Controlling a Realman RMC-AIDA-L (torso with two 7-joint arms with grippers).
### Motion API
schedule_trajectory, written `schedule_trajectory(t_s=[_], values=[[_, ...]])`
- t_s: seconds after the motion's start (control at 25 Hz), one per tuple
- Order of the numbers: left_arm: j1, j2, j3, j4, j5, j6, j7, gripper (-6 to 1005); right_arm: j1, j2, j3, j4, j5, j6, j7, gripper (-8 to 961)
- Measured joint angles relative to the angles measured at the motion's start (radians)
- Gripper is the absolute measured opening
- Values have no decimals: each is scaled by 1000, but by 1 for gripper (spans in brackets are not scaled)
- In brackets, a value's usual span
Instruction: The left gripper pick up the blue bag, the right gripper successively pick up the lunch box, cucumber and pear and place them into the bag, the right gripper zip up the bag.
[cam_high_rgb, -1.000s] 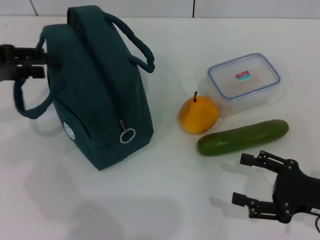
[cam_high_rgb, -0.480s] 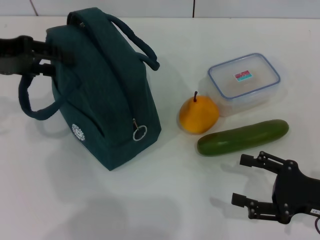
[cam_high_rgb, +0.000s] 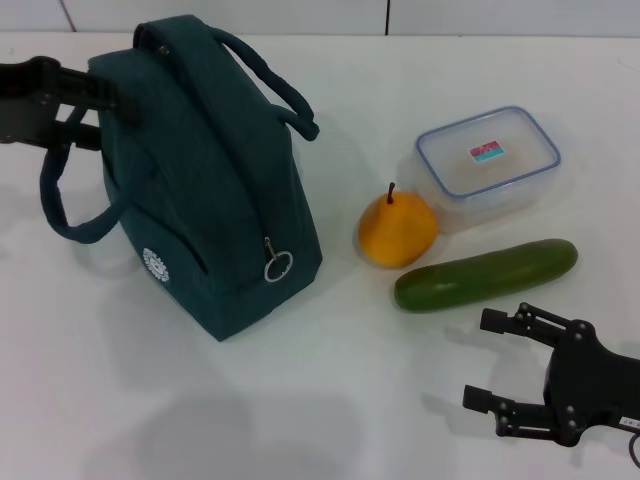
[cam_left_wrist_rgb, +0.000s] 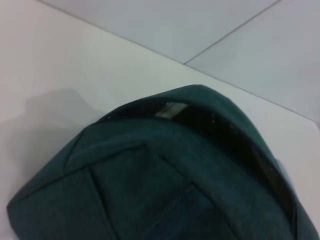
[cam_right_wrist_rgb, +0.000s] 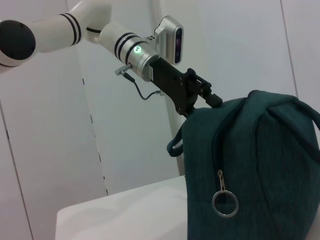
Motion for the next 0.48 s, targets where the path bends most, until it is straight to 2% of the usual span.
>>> schedule_trajectory(t_s=[0.32, 0.48], values=[[-19, 28, -8, -83, -15, 0, -17, 719, 0, 0, 0, 0, 0, 2, 2, 856], [-23, 32, -5, -86, -16, 0, -30, 719, 2, 0, 0, 0, 0, 2, 3, 855]])
